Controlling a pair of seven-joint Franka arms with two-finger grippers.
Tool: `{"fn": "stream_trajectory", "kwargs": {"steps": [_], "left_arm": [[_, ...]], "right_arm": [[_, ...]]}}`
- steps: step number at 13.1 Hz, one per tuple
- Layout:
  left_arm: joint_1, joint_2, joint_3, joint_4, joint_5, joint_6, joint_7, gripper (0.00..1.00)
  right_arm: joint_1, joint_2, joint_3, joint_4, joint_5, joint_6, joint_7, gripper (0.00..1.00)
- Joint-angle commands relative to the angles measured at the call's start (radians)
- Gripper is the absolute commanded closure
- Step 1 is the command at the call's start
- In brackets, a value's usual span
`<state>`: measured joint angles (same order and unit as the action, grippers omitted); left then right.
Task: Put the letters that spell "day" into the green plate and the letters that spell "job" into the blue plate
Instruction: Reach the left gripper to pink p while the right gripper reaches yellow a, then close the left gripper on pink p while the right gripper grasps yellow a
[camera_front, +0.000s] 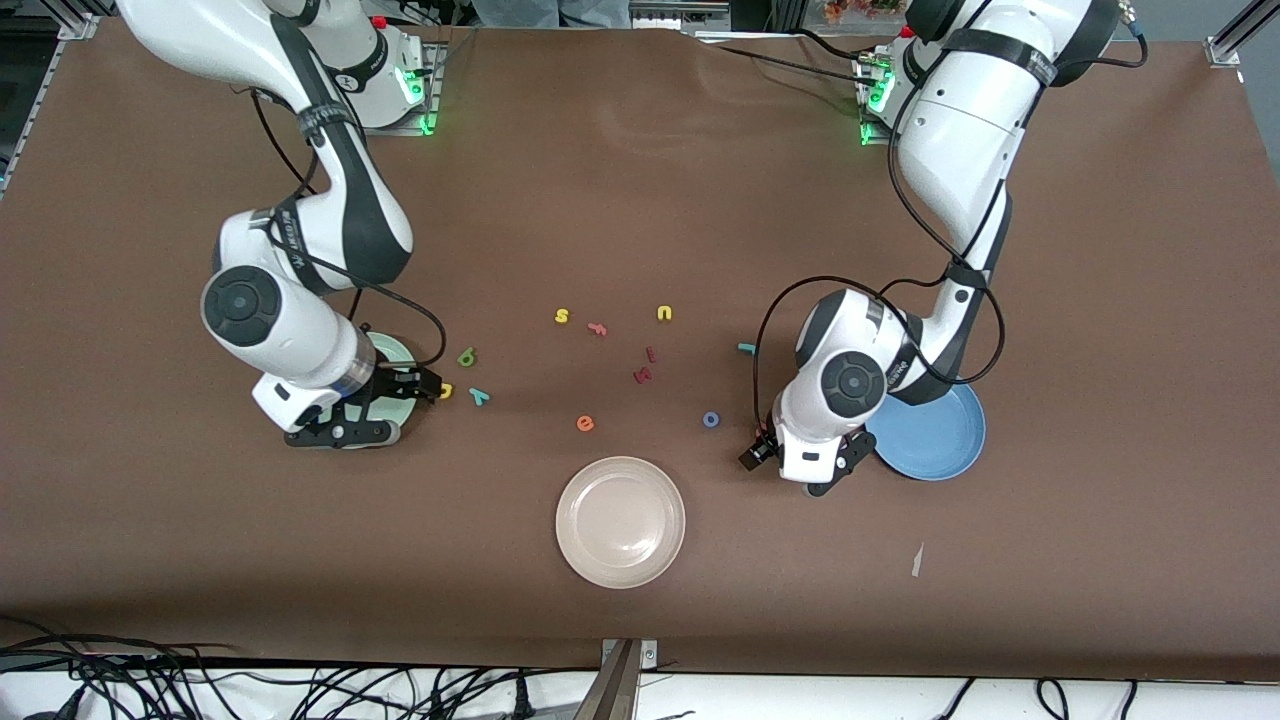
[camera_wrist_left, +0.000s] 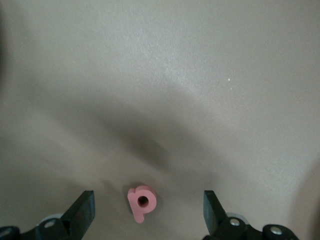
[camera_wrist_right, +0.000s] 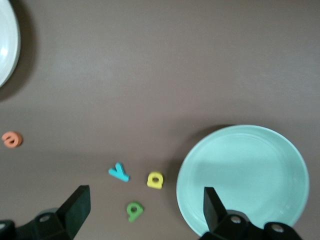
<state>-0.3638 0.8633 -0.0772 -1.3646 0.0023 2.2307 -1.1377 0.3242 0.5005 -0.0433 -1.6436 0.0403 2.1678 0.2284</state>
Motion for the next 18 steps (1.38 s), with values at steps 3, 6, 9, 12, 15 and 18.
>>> {"fn": "stream_trajectory", "kwargs": {"steps": [3, 6, 9, 12, 15, 18], "left_arm": [[-0.017, 0.006, 0.005, 0.001, 0.055, -0.009, -0.053, 0.07], [-0.017, 0.006, 0.002, -0.017, 0.047, -0.002, -0.053, 0.10], [-0.017, 0.008, -0.003, -0.024, 0.042, 0.007, -0.054, 0.13], [-0.021, 0.003, -0.004, -0.050, 0.041, 0.046, -0.074, 0.14], [-0.021, -0.010, -0.015, -0.100, 0.041, 0.104, -0.082, 0.15], [-0.023, -0.018, -0.016, -0.119, 0.044, 0.119, -0.083, 0.18]], "right_arm": [[0.009, 0.024, 0.009, -0.160, 0.035, 0.234, 0.106, 0.00], [0.015, 0.035, 0.016, -0.199, 0.066, 0.290, 0.129, 0.01], [0.016, 0.056, 0.016, -0.199, 0.066, 0.320, 0.134, 0.01], [0.024, 0.067, 0.016, -0.208, 0.066, 0.334, 0.134, 0.12], [0.022, 0.066, 0.016, -0.242, 0.066, 0.363, 0.132, 0.18], [0.024, 0.066, 0.016, -0.283, 0.066, 0.418, 0.132, 0.23]]}}
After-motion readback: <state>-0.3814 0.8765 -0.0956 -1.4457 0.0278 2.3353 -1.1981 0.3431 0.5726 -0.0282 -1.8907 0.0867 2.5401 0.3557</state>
